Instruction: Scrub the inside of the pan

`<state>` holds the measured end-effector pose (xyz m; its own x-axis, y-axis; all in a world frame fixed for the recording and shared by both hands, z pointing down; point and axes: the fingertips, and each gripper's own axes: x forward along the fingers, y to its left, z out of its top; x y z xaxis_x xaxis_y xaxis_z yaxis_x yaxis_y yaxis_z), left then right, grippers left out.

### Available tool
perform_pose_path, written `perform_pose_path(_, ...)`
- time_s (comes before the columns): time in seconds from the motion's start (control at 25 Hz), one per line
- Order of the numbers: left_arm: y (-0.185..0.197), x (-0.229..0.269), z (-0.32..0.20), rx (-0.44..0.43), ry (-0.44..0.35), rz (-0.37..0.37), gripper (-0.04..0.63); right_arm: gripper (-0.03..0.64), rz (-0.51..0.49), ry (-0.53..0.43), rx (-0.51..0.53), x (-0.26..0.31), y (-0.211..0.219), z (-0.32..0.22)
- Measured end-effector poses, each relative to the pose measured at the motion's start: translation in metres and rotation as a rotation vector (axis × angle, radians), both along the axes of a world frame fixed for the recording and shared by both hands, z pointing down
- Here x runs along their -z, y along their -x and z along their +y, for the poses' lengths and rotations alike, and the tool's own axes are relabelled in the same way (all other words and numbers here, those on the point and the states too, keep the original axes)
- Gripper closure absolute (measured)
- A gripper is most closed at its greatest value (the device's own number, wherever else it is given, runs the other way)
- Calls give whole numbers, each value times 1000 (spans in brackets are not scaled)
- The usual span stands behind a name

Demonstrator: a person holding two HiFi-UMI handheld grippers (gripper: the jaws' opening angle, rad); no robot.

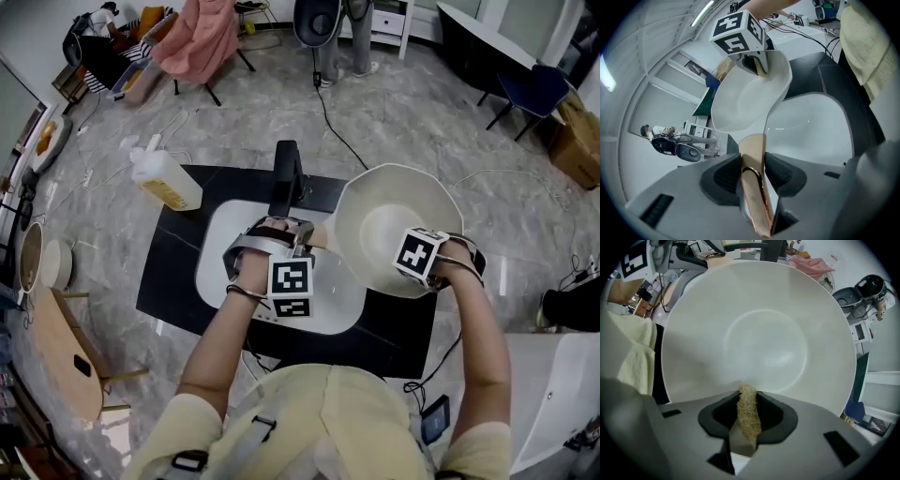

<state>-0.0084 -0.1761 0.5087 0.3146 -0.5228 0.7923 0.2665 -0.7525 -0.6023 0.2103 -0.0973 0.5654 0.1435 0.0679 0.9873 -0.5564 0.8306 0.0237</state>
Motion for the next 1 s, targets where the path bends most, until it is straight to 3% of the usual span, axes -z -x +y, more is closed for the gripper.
perform_pose_path(0.2, 1, 0, 0, 2, -2, -3, 431, 506, -103, 74, -29, 7, 21, 15)
perform_pose_path(0.44, 2, -3, 0, 4, 0, -13, 433, 506, -303, 160, -40, 14, 60, 27)
perform_pose_path(1.0, 2, -4, 1, 14, -5, -13, 434, 506, -575, 176, -33, 25, 120, 10)
